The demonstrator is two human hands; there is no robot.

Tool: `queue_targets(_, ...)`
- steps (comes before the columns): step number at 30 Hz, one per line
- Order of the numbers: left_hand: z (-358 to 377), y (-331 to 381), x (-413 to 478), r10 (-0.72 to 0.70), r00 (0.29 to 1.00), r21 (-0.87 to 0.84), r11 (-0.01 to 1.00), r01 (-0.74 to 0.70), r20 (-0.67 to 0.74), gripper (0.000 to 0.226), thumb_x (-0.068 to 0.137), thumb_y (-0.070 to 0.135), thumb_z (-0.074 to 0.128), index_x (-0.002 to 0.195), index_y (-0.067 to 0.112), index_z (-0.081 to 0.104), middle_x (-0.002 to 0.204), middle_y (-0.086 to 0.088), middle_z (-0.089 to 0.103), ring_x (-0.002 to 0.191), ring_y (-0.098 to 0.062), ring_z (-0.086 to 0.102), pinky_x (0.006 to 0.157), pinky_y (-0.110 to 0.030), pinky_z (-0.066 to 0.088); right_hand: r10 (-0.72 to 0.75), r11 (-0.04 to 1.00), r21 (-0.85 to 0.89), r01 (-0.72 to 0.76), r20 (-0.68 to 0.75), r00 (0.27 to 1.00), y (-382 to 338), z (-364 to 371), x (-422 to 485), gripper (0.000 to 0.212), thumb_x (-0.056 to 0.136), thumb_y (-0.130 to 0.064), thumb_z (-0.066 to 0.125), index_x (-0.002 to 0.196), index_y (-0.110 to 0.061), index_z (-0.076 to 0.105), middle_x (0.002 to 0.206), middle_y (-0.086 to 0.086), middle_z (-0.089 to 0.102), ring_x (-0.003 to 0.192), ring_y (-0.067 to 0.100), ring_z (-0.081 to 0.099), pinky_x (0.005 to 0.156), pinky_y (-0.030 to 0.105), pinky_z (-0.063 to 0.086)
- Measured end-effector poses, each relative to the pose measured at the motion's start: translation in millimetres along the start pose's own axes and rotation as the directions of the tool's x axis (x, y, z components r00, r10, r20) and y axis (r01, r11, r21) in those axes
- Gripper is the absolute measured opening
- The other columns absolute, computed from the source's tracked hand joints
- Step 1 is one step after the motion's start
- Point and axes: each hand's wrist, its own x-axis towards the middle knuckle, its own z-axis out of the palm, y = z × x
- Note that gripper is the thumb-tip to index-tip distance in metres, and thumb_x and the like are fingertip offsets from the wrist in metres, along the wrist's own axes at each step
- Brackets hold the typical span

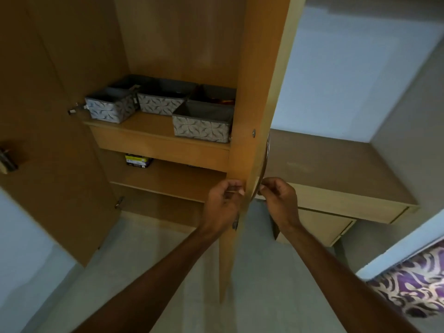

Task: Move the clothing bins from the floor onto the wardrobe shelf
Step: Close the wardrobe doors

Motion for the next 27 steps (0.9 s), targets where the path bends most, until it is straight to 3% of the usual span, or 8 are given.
queue_targets(6, -3.9, 1.2, -7.2, 0.007, 0.997, 0.016, 1.0, -0.006, -0.083, 0.018, 0.088, 0.013, 0.065, 0.101, 0.025, 0.069, 0.1, 0.004, 0.073, 0.096, -0.019, 0.069, 0.081, -0.038, 0.059, -0.031, 0.999, -0.005, 0.031, 0.109, 0.994, 1.2, 5.8, 6.5, 0.02, 0.088, -0.012, 0.065, 0.088, -0.032, 0.064, 0.093, -0.001, 0.071, 0.088, 0.022, 0.068, 0.077, 0.049, 0.059)
queue_targets(10, -23.1, 0.6, -10.1, 0.03, 0.985, 0.033, 0.999, -0.025, -0.172, 0.021, 0.087, 0.009, 0.064, 0.101, 0.023, 0.07, 0.097, 0.004, 0.074, 0.092, -0.018, 0.07, 0.076, -0.039, 0.06, -0.035, 0.999, -0.004, 0.036, 0.187, 0.982, 0.0, 27.6, 13.8, 0.017, 0.085, -0.013, 0.068, 0.086, -0.029, 0.064, 0.09, -0.002, 0.071, 0.086, 0.02, 0.069, 0.076, 0.049, 0.059)
queue_targets(15, -63.9, 2.4, -9.9, 0.031, 0.961, 0.043, 0.999, -0.02, -0.274, 0.02, 0.09, 0.005, 0.061, 0.108, 0.012, 0.068, 0.098, 0.0, 0.074, 0.09, -0.013, 0.07, 0.073, -0.024, 0.057, -0.045, 0.999, 0.037, 0.035, 0.311, 0.949, -12.7, 71.1, 20.5, 0.014, 0.083, -0.011, 0.07, 0.083, -0.022, 0.063, 0.083, 0.003, 0.071, 0.078, 0.02, 0.069, 0.07, 0.044, 0.059)
queue_targets(21, -117.6, 8.8, 0.1, 0.049, 0.932, 0.002, 0.999, -0.052, -0.358, 0.027, 0.102, 0.017, 0.043, 0.115, 0.007, 0.065, 0.096, 0.002, 0.072, 0.085, -0.001, 0.068, 0.064, -0.014, 0.05, -0.131, 0.99, 0.014, 0.142, 0.481, 0.867, -32.9, 145.8, 40.5, 0.013, 0.083, -0.017, 0.07, 0.095, -0.021, 0.071, 0.084, -0.004, 0.073, 0.08, 0.014, 0.07, 0.078, 0.042, 0.059)
queue_targets(27, -182.4, 10.2, 38.2, 0.015, 0.96, 0.053, 0.999, 0.0, -0.281, 0.045, 0.103, 0.039, 0.025, 0.108, 0.024, 0.067, 0.102, 0.009, 0.071, 0.093, 0.006, 0.064, 0.071, -0.01, 0.047, -0.173, 0.979, -0.019, 0.204, 0.461, 0.87, -45.9, 228.3, 60.9, 0.008, 0.081, -0.021, 0.071, 0.088, -0.018, 0.071, 0.076, -0.004, 0.071, 0.071, 0.015, 0.068, 0.07, 0.047, 0.058)
